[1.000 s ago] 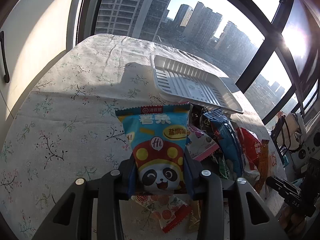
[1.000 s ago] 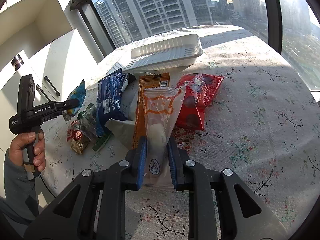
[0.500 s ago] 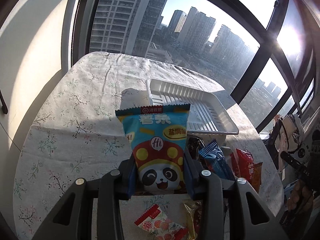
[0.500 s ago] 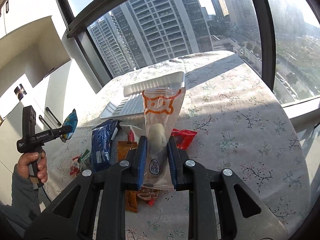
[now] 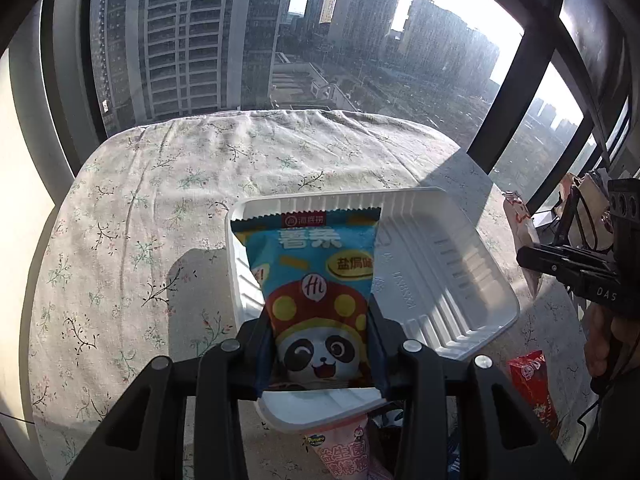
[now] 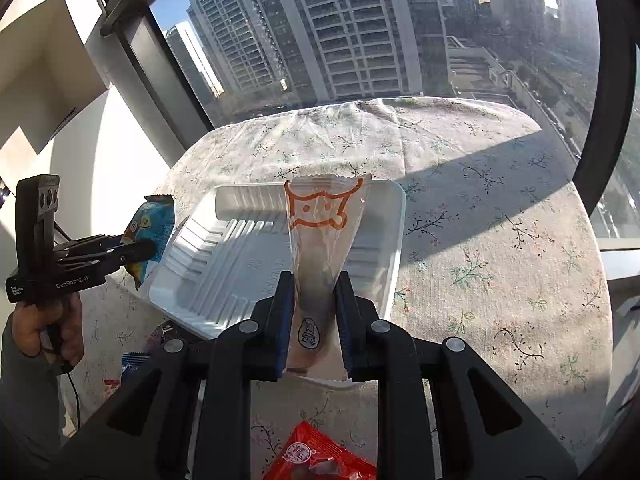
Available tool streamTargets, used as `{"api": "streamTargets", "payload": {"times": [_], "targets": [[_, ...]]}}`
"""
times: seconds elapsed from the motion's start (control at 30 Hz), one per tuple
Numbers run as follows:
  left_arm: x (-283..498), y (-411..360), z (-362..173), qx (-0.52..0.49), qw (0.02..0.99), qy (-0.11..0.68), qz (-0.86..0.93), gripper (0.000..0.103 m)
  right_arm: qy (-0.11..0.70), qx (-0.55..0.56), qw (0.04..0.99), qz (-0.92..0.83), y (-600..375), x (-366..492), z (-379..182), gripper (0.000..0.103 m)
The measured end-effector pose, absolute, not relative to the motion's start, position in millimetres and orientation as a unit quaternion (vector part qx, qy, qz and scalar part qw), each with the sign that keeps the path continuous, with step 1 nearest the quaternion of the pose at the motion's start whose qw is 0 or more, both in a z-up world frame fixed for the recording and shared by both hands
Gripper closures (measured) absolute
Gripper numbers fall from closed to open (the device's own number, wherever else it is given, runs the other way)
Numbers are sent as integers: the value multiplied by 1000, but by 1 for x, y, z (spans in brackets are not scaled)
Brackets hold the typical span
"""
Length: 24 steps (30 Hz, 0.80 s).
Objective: Organize snacks
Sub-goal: 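Place the panda bag in the white tray while the right tool drops the bread bag there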
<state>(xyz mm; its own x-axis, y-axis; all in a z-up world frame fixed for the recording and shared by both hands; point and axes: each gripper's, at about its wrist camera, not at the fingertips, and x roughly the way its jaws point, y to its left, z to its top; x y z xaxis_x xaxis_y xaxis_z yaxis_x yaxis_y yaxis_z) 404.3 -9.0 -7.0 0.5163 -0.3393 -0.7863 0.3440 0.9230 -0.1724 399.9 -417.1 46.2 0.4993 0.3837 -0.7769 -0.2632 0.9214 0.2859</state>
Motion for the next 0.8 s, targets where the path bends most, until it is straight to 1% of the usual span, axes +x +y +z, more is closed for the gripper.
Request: {"api": "streamTargets", "payload": {"times": [0.17,0.4,0.57,0.63,0.67,0.73,0.8], "targets": [[425,-21,-34,16,858,476,-190,62,499,41,847,177,-403,429,9,84],[432,-35,-52,36,852,486,-191,62,514,12,840,173,-391,443,-26,84],[429,-41,-58,49,853,485,-187,60,511,-9,842,173,-384,443,-34,82],[430,-40,-59,47,853,485,-185,54,511,-15,842,171,-381,441,-34,81],[430,-39,-59,43,853,486,-185,52,511,-17,842,171,-381,439,-32,79],[429,-38,-58,36,855,484,-185,41,511,-18,842,172,-380,437,-30,74],[426,-35,-51,29,859,476,-186,40,505,-13,845,175,-383,434,-25,60]]}}
